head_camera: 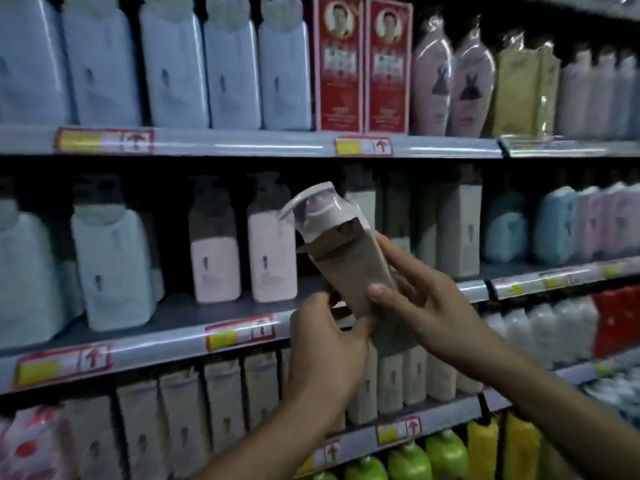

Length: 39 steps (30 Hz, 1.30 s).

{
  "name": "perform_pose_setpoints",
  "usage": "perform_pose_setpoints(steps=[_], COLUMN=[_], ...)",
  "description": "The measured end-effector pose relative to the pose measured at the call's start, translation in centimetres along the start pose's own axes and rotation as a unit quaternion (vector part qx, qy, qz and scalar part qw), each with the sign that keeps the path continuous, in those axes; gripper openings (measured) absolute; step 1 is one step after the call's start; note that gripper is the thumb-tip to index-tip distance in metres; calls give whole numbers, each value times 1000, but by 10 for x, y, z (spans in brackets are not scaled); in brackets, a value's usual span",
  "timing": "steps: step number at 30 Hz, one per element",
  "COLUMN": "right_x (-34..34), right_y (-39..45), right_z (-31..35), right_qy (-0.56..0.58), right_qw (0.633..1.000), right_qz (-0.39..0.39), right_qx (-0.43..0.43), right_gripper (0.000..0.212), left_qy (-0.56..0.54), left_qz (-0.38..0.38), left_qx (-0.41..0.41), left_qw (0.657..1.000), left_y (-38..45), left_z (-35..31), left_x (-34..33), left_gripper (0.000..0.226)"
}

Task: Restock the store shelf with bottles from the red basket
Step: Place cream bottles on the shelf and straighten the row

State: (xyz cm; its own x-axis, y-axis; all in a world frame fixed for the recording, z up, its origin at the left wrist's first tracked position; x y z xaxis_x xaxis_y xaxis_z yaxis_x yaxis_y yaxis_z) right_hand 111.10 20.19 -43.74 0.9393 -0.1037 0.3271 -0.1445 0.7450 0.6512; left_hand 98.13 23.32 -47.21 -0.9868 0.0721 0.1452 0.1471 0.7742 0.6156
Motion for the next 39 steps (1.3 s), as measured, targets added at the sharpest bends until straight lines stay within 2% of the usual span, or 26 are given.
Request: perform_pose_setpoints(steps=[4, 9, 12, 15, 19, 24, 31, 33, 36, 39], right_x=[56, 113, 135, 148, 161, 169, 168, 170, 167, 161], right_y=[26, 55, 66, 73, 82, 95, 95, 90, 76, 76], right_z=[-16, -52, -82, -108, -135, -152, -154, -151, -149, -143], right_qy=[-9, -80, -66, -59, -43, -53, -70, -102, -153, -203], right_qw=[1000, 990, 988, 986, 980, 973, 971, 965, 945, 935], right_qz=[-2, -79, -110, -136, -184, -220, -226, -242, -287, -288], right_qx=[30, 85, 86, 79, 61, 50, 27, 27, 28, 47], right_gripper=[63, 56, 56, 56, 52, 47, 52, 56, 61, 63], left_qy=[22, 7, 70, 122, 166, 259, 275, 242, 179, 176], left_qz=[-49, -88, -99, -60, -8, -29, -22, -18, 8, 21], left_qx=[-57, -63, -91, -77, -50, -51, -64, -47, -32, -7], left_qw=[997, 994, 988, 988, 985, 964, 959, 969, 983, 984], left_y=[45, 98, 118, 132, 143, 160, 162, 164, 169, 172], left_z=[-19, -9, -5, 11, 28, 25, 30, 31, 38, 46], left_x=[-45, -95, -117, -139, -159, -166, -170, -173, -177, -176], left_gripper=[36, 34, 38, 44, 65, 61, 71, 64, 37, 23])
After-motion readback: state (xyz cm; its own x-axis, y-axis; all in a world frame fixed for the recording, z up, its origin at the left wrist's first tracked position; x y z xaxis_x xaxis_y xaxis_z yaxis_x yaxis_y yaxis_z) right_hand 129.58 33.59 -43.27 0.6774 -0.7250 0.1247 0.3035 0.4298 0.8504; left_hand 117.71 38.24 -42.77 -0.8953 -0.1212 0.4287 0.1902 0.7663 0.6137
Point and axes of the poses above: each hand's wrist, its own y-axis towards the middle knuckle, its own x-axis out of the back of the hand, z = x × y, the point moved 10 cm from there along y, towards the middle knuckle, and after that the axes turned 3 degrees about z, right-handed, at the moved point
